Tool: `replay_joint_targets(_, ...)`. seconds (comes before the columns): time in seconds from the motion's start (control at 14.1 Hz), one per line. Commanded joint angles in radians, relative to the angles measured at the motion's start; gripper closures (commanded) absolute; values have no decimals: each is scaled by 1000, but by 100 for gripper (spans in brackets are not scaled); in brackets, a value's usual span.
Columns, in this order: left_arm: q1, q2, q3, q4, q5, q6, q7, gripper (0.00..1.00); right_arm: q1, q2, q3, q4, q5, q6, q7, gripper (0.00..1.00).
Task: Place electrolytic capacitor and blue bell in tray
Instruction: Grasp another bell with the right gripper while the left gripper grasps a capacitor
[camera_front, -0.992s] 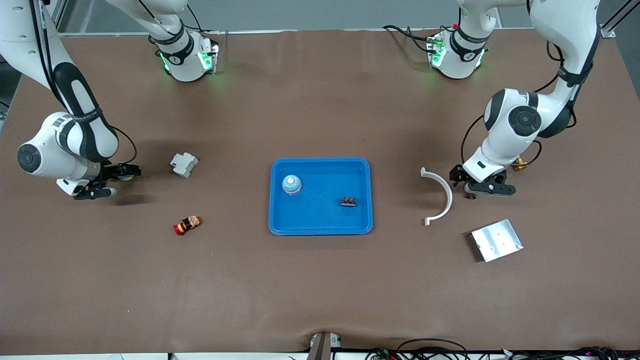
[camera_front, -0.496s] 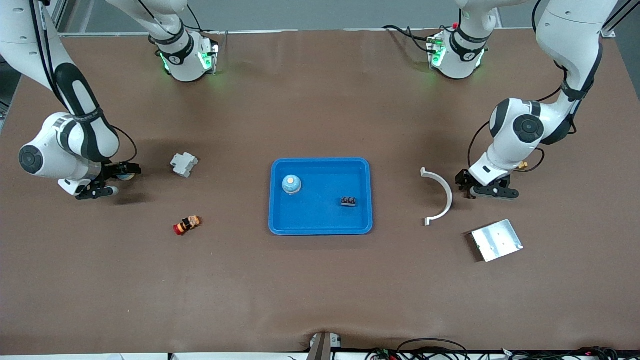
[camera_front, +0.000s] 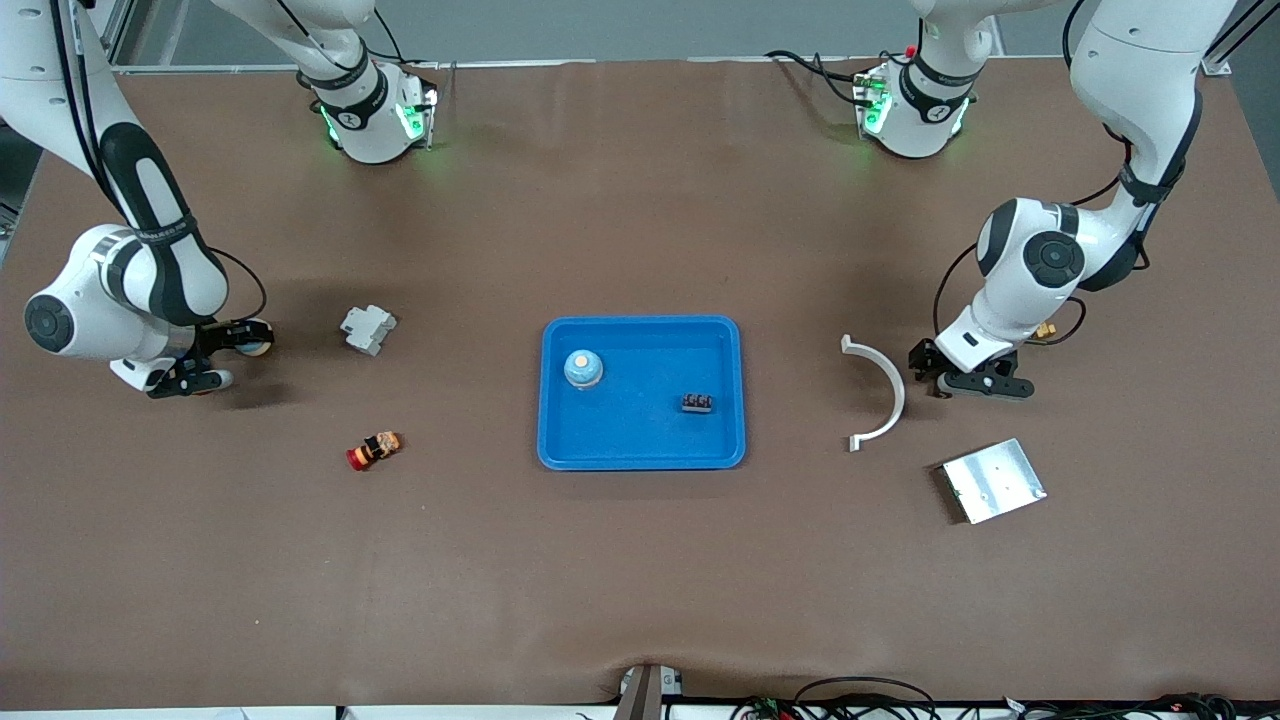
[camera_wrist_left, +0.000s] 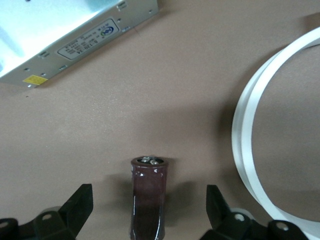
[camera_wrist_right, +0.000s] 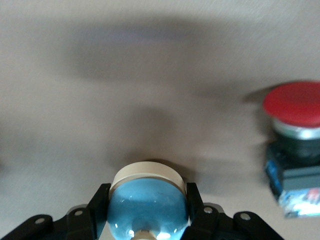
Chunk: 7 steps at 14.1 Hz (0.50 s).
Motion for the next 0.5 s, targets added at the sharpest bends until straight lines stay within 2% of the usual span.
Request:
replay_joint_targets(0.0,44,11,-7,-3,56,26,8,0,1,-5,5,117,1,-185,-5,82)
replay_joint_targets(0.21,67,14,-9,-2,105,26,8,0,23,-5,14,225,8,-306,0,88)
replay_joint_targets(0.28,69,13,-9,-3,105,27,0,4,41,-5,25,246,12,-326,21,88)
replay_joint_targets(0.43,70,13,-9,-3,105,27,-18,31,67,-11,80,275,32,-345,127,92)
